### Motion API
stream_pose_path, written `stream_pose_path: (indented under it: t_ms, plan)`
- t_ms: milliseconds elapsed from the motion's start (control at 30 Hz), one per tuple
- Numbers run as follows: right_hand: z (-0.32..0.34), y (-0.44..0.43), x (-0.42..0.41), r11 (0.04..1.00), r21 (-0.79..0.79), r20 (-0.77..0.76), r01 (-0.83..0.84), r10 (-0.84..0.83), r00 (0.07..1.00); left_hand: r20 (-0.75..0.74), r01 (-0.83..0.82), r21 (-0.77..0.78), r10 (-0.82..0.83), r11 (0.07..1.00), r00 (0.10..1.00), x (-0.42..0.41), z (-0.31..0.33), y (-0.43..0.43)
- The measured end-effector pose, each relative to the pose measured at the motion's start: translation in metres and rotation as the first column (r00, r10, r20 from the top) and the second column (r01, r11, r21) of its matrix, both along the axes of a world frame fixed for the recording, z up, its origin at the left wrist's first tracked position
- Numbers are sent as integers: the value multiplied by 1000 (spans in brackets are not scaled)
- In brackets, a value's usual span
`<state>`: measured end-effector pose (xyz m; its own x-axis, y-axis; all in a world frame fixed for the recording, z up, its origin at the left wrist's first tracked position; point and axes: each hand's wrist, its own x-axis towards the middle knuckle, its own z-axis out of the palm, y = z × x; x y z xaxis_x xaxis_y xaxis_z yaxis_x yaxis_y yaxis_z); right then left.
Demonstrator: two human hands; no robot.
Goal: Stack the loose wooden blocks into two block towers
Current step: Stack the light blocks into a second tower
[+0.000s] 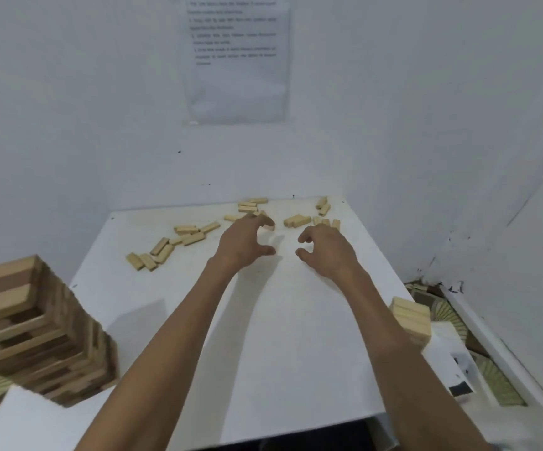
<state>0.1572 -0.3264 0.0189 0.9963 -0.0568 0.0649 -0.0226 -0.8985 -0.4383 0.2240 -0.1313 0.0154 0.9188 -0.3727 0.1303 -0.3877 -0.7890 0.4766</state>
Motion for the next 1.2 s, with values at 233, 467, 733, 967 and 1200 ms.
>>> stream_pose_path:
  t_ms: [233,467,733,967,1200]
  plan:
    - [-28,10,79,984,-88,121,158,-147,982,137,-76,252,43,965,990,59,-27,-16]
    - [-43,4,105,958,-132,66,253,-246,967,318,-182,172,120,968,940,74,-50,-9]
    - [-51,4,111,955,-149,142,257,-236,961,306,-190,195,124,962,944,65,-53,-5]
    - [-51,5,108,989,-49,192,138,-126,973,209,-210,127,181,969,961,57,-54,2]
    - [-54,11,101,995,15,160,102,-103,982,139,-211,19,207,977,969,48,-56,7]
